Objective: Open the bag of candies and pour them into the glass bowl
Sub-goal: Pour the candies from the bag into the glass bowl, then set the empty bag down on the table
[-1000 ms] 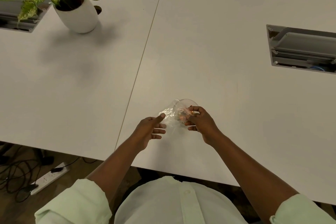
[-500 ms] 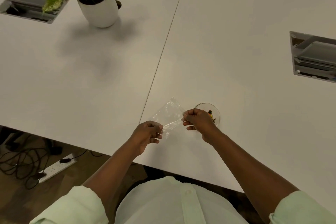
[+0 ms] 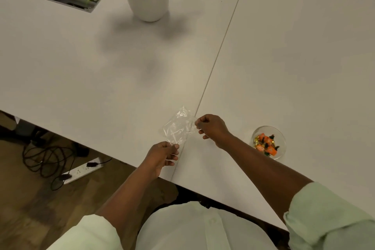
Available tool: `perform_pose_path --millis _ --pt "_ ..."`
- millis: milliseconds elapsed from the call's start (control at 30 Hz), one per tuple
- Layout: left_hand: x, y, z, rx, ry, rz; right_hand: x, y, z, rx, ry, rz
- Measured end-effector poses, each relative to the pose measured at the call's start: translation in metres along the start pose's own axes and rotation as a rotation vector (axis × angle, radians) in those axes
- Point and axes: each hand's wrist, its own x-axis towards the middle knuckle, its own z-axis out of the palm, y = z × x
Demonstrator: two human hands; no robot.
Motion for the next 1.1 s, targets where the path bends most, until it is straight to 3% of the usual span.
perform_pose_path --millis 333,700,867,1100 --pt "0.029 -0.003 -0.043 0.037 0.135 -0.11 0.053 -0.04 0.074 -0.406 -0.068 -0.086" --pt "0.045 -0.003 -0.055 0.239 0.207 -0.157 0.062 -0.03 0.084 -0.78 -0.036 -0.18" --pt "0.044 -0.009 -0.05 0.27 0.295 -0.154 0.055 -0.025 0.073 -0.817 -0.013 -0.239" --pt "0.034 -0.013 -0.011 0.294 0.243 -0.116 0.037 -0.02 0.021 -0.761 0.051 -0.256"
